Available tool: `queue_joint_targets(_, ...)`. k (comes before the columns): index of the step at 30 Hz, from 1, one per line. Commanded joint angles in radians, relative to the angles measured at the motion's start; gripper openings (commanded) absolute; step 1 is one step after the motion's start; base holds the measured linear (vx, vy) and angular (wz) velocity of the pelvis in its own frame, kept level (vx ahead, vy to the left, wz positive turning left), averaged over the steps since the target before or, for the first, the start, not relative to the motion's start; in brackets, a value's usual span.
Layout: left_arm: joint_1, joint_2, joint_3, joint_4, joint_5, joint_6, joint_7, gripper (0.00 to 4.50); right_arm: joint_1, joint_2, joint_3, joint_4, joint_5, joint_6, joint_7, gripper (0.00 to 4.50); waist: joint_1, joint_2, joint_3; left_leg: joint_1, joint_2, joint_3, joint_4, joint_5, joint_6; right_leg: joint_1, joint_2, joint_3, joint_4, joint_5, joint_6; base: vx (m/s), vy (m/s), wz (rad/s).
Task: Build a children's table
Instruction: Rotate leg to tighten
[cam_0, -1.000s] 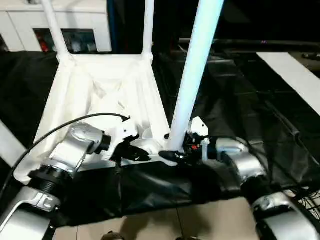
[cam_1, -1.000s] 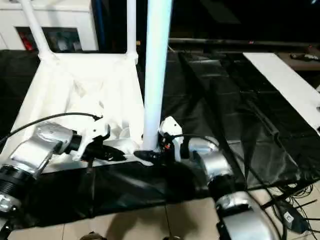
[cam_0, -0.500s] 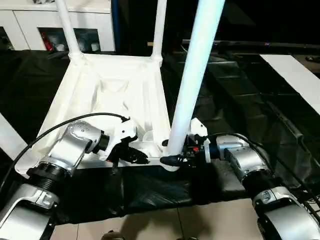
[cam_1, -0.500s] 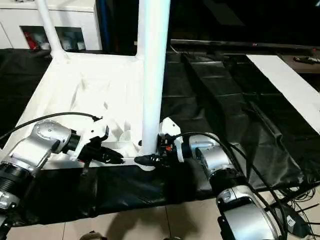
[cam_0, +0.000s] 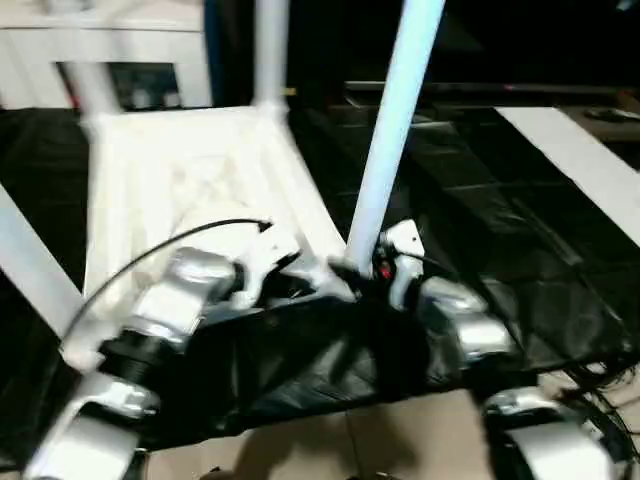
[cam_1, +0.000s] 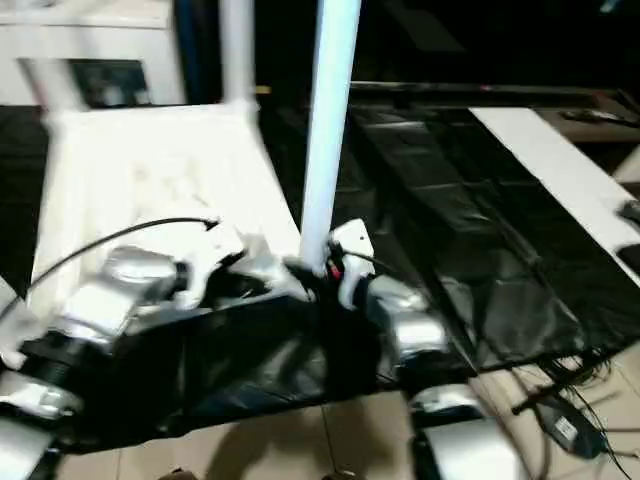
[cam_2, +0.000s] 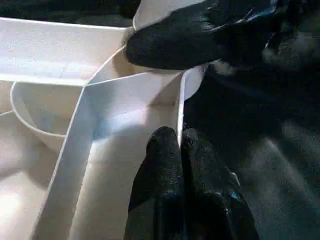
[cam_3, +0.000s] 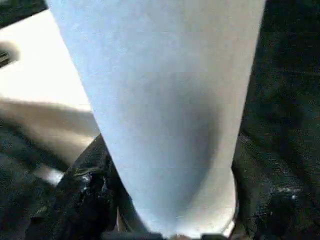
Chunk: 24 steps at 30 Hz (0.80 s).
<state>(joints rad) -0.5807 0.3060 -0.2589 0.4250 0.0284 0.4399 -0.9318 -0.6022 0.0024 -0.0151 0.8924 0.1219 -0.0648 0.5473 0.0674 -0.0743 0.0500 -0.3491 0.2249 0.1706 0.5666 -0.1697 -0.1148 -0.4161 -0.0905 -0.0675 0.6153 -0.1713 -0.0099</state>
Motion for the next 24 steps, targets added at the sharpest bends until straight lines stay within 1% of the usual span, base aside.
queue_joint_targets(1,0.001,-0.066,-0.017,-0.039,-0.023,0.029,0.043,0.0,-0.02,0.103,0.052,0.029,-0.023,0.009,-0.068,2.68,0.002,0.017,-0.06,-0.002,-0.001,0.006,-0.069,-0.289,-0.022,0.045,-0.039,0.036,-0.085,-0.356,-0.141,0.0,0.0,0.0)
queue_joint_targets(2,0.001,-0.072,-0.014,-0.042,-0.025,0.034,0.046,0.0,-0.019,0.118,0.066,0.024,-0.038,0.002,-0.078,2.68,-0.002,0.017,-0.059,-0.005,-0.003,0.005,-0.07,-0.291,-0.019,0.046,-0.037,0.035,-0.086,-0.354,-0.139,0.0,0.0,0.0)
queue_joint_targets(3,0.001,-0.078,-0.012,-0.046,-0.026,0.038,0.05,0.0,-0.015,0.133,0.094,0.016,-0.062,-0.02,-0.069,2.68,-0.004,0.011,-0.06,-0.005,-0.003,0.006,-0.068,-0.29,-0.013,0.047,-0.037,0.035,-0.087,-0.349,-0.137,0.0,0.0,0.0)
queue_joint_targets(4,0.002,-0.079,-0.011,-0.048,-0.025,0.039,0.051,0.0,-0.013,0.137,0.105,0.015,-0.07,-0.031,-0.059,2.68,-0.003,0.013,-0.06,-0.006,-0.002,0.006,-0.068,-0.288,-0.01,0.047,-0.037,0.035,-0.084,-0.343,-0.138,0.0,0.0,0.0)
queue_joint_targets(5,0.002,-0.078,-0.012,-0.049,-0.024,0.037,0.048,0.0,-0.01,0.137,0.115,0.013,-0.073,-0.039,-0.035,3.24,-0.004,0.015,-0.06,-0.007,-0.001,0.005,-0.07,-0.286,-0.005,0.048,-0.036,0.036,-0.084,-0.332,-0.139,0.0,0.0,0.0)
queue_joint_targets(6,0.003,-0.077,-0.012,-0.049,-0.025,0.037,0.045,0.0,-0.009,0.135,0.113,0.013,-0.071,-0.044,-0.032,3.24,-0.004,0.016,-0.06,-0.006,-0.001,0.005,-0.07,-0.287,-0.003,0.047,-0.036,0.035,-0.084,-0.327,-0.141,0.0,0.0,0.0)
queue_joint_targets(7,0.004,-0.07,-0.011,-0.053,-0.027,0.035,0.039,0.0,-0.009,0.128,0.096,0.014,-0.054,-0.048,-0.015,3.38,-0.006,0.011,-0.06,-0.007,-0.001,0.006,-0.069,-0.284,0.001,0.048,-0.035,0.036,-0.083,-0.312,-0.145,0.0,0.0,0.0)
queue_joint_targets(9,0.007,-0.055,-0.015,-0.058,-0.028,0.031,0.024,0.0,-0.01,0.111,0.07,0.007,-0.029,-0.051,0.014,3.44,-0.006,0.015,-0.06,-0.006,0.0,0.007,-0.069,-0.283,0.008,0.049,-0.036,0.036,-0.082,-0.293,-0.155,0.0,0.0,0.0)
queue_joint_targets(10,0.01,-0.038,-0.02,-0.063,-0.03,0.025,-0.001,0.0,-0.006,0.09,0.067,-0.009,-0.014,-0.044,0.069,3.59,-0.008,0.016,-0.06,-0.006,0.0,0.007,-0.069,-0.282,0.008,0.049,-0.036,0.037,-0.081,-0.289,-0.157,0.0,0.0,0.0)
queue_joint_targets(11,0.012,-0.027,-0.023,-0.066,-0.032,0.021,-0.018,0.0,-0.002,0.075,0.066,-0.021,-0.005,-0.04,0.107,3.75,-0.007,0.016,-0.061,-0.006,0.0,0.007,-0.068,-0.283,0.016,0.051,-0.035,0.037,-0.08,-0.275,-0.163,0.0,0.0,0.0)
queue_joint_targets(12,0.012,-0.011,-0.028,-0.064,-0.033,0.008,-0.044,0.0,0.003,0.051,0.075,-0.039,-0.001,-0.038,0.16,3.84,-0.008,0.016,-0.062,-0.007,0.0,0.008,-0.067,-0.277,0.02,0.052,-0.035,0.037,-0.079,-0.261,-0.168,0.0,0.0,0.0)
queue_joint_targets(14,0.012,0.0,-0.032,-0.065,-0.034,0.002,-0.062,0.0,0.008,0.033,0.085,-0.052,0.001,-0.037,0.195,3.95,-0.007,0.016,-0.063,-0.008,0.001,0.008,-0.065,-0.25,0.031,0.054,-0.035,0.038,-0.074,-0.214,-0.183,0.0,0.0,0.0)
queue_joint_targets(15,0.009,0.021,-0.038,-0.059,-0.032,-0.011,-0.094,0.0,0.019,-0.007,0.106,-0.084,0.009,-0.02,0.283,4.07,-0.007,0.015,-0.064,-0.009,0.001,0.009,-0.065,-0.225,0.035,0.056,-0.034,0.037,-0.07,-0.178,-0.197,0.0,0.0,0.0)
queue_joint_targets(16,0.008,0.034,-0.042,-0.055,-0.029,-0.02,-0.114,0.0,0.026,-0.033,0.117,-0.104,0.011,-0.006,0.342,4.21,-0.005,0.015,-0.066,-0.006,0.001,0.011,-0.061,-0.204,0.045,0.058,-0.032,0.037,-0.065,-0.134,-0.212,0.0,0.0,0.0)
queue_joint_targets(17,0.006,0.051,-0.047,-0.049,-0.028,-0.047,-0.146,0.0,0.032,-0.07,0.134,-0.125,0.01,0.017,0.412,4.3,-0.002,0.015,-0.067,-0.006,0.0,0.012,-0.058,-0.182,0.057,0.061,-0.031,0.037,-0.061,-0.093,-0.225,0.0,0.0,0.0)
queue_joint_targets(18,0.006,0.059,-0.047,-0.045,-0.032,-0.068,-0.168,0.0,0.033,-0.091,0.145,-0.131,0.002,0.017,0.44,4.35,0.0,0.015,-0.068,-0.006,-0.001,0.012,-0.057,-0.173,0.063,0.062,-0.031,0.037,-0.06,-0.076,-0.23,0.0,0.0,0.0)
queue_joint_targets(19,0.006,0.066,-0.047,-0.043,-0.038,-0.085,-0.189,0.0,0.032,-0.109,0.154,-0.132,-0.008,0.011,0.456,4.43,0.0,0.014,-0.066,-0.007,-0.001,0.013,-0.057,-0.173,0.07,0.061,-0.031,0.037,-0.059,-0.071,-0.237,0.0,0.0,0.0)
queue_joint_targets(20,0.006,0.073,-0.046,-0.041,-0.043,-0.099,-0.208,0.0,0.031,-0.125,0.161,-0.133,-0.014,0.01,0.475,4.43,0.002,0.015,-0.064,-0.004,0.0,0.013,-0.058,-0.187,0.067,0.059,-0.034,0.036,-0.062,-0.098,-0.237,0.0,0.0,0.0)
queue_joint_targets(21,0.007,0.083,-0.045,-0.04,-0.052,-0.119,-0.239,0.0,0.029,-0.148,0.17,-0.133,-0.02,0.013,0.51,4.43,0.006,0.015,-0.064,-0.001,0.001,0.014,-0.059,-0.21,0.059,0.058,-0.035,0.037,-0.066,-0.136,-0.233,0.0,0.0,0.0)
queue_joint_targets(23,0.007,0.088,-0.044,-0.04,-0.057,-0.128,-0.256,0.0,0.029,-0.161,0.176,-0.135,-0.02,0.015,0.536,4.43,0.009,0.015,-0.062,0.0,0.002,0.013,-0.061,-0.233,0.052,0.056,-0.037,0.038,-0.07,-0.172,-0.228,0.0,0.0,0.0)
queue_joint_targets(24,0.006,0.104,-0.045,-0.041,-0.068,-0.137,-0.297,0.0,0.023,-0.195,0.187,-0.129,-0.026,0.002,0.599,4.43,0.014,0.016,-0.06,0.002,0.003,0.013,-0.062,-0.246,0.043,0.055,-0.038,0.038,-0.072,-0.198,-0.221,0.0,0.0,0.0)
